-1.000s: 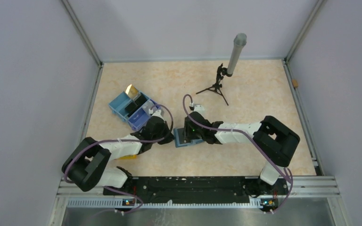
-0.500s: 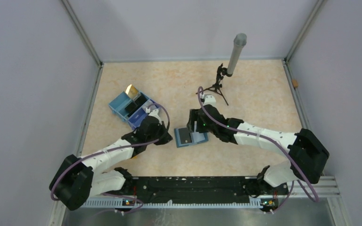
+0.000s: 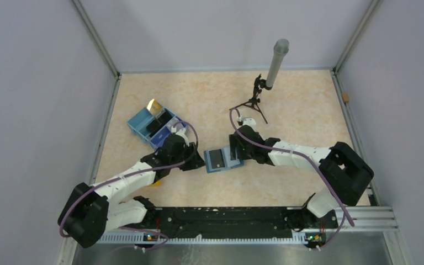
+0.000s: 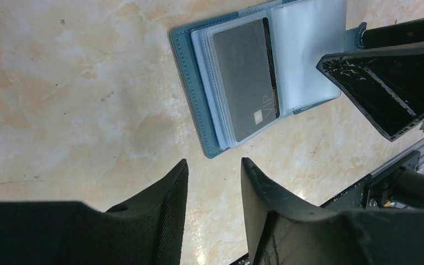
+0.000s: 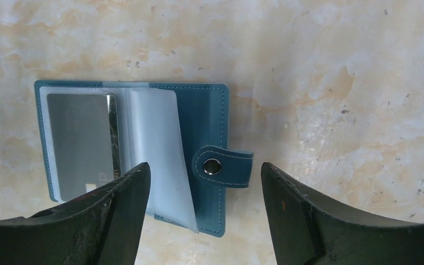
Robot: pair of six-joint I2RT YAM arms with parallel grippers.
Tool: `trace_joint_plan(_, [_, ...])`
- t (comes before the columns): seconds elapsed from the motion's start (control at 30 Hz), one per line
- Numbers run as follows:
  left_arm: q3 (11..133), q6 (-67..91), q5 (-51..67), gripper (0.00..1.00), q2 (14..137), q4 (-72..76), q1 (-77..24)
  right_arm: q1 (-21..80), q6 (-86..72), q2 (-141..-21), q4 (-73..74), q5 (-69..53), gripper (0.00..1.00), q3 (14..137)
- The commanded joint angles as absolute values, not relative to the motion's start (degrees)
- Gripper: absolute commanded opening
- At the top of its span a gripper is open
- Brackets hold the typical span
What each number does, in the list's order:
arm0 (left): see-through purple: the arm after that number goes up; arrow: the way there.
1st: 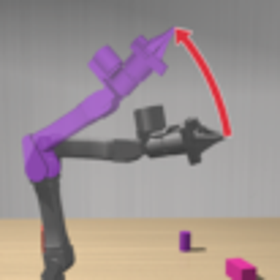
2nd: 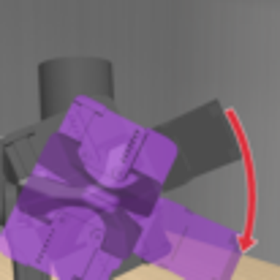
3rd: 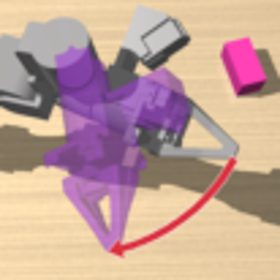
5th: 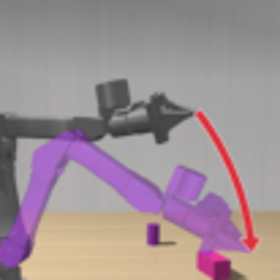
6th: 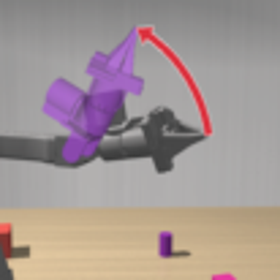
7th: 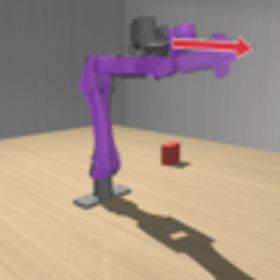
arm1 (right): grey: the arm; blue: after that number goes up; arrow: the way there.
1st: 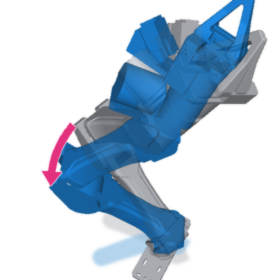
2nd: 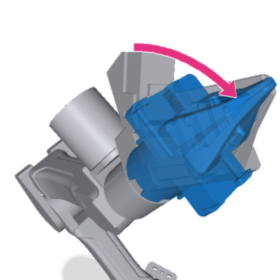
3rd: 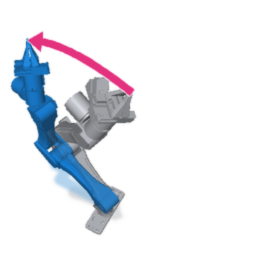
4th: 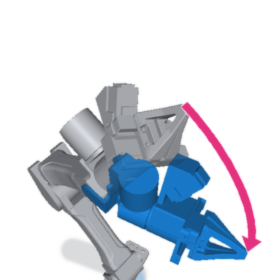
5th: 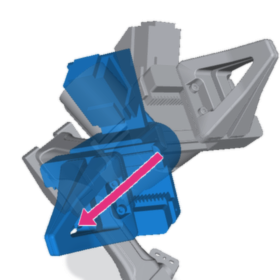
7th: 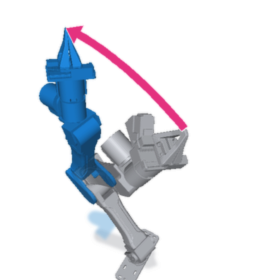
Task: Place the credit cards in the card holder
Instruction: Close the card holder at the center of the board.
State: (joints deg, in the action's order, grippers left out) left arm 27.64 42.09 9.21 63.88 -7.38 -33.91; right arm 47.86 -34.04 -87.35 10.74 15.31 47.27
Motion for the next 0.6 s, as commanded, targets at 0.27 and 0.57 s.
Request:
trace_joint_plan(0.27, [26.29,43.92,14.59,0.39,65.37,-1.62,-30.87,45.62,-33.08,-86.97,5.46,13.38,0.29,45.44])
trace_joint_plan(0.57, [24.3,43.46,15.34,0.37,67.41,2.3,-28.91,45.75,-33.33,-80.64,2.74,7.59,0.02,44.67])
